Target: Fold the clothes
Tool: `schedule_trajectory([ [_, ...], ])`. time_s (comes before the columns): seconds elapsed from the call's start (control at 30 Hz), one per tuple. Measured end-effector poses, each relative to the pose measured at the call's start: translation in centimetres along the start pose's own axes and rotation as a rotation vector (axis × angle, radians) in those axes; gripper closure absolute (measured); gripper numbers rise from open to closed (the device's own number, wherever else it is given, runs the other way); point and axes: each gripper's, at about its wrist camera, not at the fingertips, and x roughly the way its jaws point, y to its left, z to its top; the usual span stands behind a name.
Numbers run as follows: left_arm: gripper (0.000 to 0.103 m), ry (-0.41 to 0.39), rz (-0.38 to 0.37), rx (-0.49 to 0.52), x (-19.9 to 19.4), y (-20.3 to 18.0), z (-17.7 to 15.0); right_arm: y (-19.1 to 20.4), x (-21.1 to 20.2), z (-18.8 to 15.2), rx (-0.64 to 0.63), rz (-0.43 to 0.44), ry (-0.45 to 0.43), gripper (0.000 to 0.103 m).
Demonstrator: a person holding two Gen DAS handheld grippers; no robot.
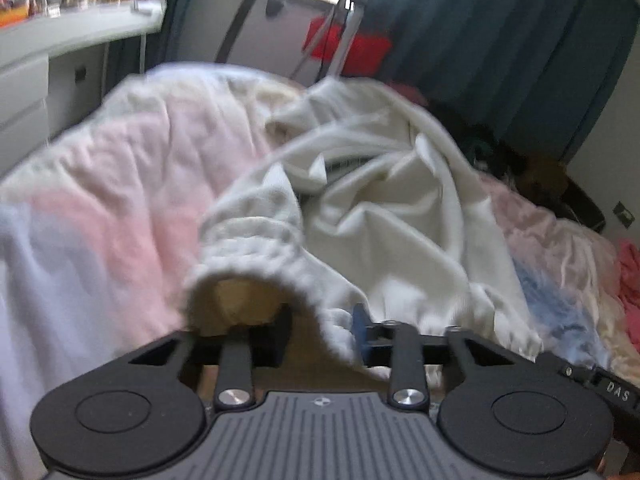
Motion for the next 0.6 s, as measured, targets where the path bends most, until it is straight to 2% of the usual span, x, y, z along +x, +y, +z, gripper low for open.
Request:
schedule_trajectory([
  [0.13,0.085,-0.082,-0.001,-0.065,-1.7,0.9,0.5,0.7,0.0,-0.1,-0.042,0.013,-0.003,0.055],
  [0.2,0.087,-0.113,0.001,-0.132,-2.4,2.0,0.9,1.0,-0.1,-0.2,-0.06,0.027,-0.007,0.055],
  [0.27,0.089,-0.122,0.036,-0.196,-2.6,3.2,1.4,1.3,-0.3,-0.4,-0.073,0.037,-0.01,0.055],
  [0.33,0.091,-0.098,0.118,-0.223,-1.8,4.3,1.8,1.3,-0.3,-0.4,-0.068,0.044,-0.009,0.055],
  [0.43,0.094,-0.01,0.252,-0.195,0.1,5.1,2.1,0.9,-0.3,-0.2,-0.029,0.061,-0.01,0.055],
  [0.53,0.092,0.072,0.28,-0.154,1.4,5.4,2.1,-0.1,-0.6,0.2,0.049,0.087,-0.024,0.055],
  [0.6,0.091,0.089,0.257,-0.132,1.2,5.4,2.3,-0.9,-0.6,0.4,0.107,0.103,-0.022,0.045],
])
